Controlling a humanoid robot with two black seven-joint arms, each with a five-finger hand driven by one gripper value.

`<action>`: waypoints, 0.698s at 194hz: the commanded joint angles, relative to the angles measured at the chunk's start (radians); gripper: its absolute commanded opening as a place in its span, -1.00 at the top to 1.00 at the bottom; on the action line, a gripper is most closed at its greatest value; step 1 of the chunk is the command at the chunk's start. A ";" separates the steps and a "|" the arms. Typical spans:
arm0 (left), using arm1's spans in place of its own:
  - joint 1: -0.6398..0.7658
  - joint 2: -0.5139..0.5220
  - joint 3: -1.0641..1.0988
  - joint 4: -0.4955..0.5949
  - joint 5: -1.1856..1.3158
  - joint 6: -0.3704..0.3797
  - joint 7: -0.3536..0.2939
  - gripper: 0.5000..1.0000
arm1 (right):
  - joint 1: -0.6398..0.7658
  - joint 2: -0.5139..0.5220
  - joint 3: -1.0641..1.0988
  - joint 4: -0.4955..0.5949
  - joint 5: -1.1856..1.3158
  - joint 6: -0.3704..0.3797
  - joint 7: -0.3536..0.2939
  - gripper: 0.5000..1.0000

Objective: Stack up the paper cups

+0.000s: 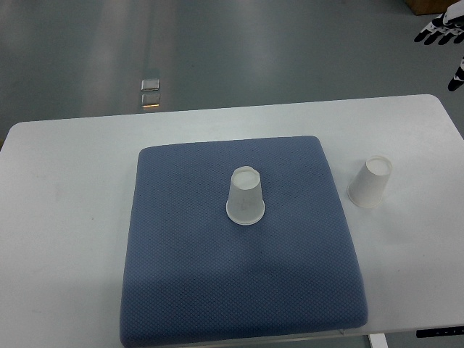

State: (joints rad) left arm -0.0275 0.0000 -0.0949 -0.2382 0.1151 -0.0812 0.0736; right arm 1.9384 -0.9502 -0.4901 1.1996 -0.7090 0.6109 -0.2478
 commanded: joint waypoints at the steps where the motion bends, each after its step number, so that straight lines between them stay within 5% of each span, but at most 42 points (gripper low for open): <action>1: 0.000 0.000 0.001 -0.009 0.000 0.001 0.000 -1.00 | 0.014 -0.002 -0.010 0.009 0.002 0.000 -0.004 -0.88; 91: 0.000 0.000 0.000 -0.001 0.000 0.004 0.003 -1.00 | -0.165 0.073 0.005 -0.008 -0.006 0.000 -0.002 -0.87; 135: 0.000 0.000 -0.002 0.000 0.000 0.004 0.003 -1.00 | -0.285 0.142 0.008 -0.041 -0.004 -0.138 0.001 -0.86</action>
State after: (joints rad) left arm -0.0276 0.0000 -0.0956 -0.2410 0.1151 -0.0768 0.0768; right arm 1.6997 -0.8528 -0.4834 1.1810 -0.7153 0.5300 -0.2500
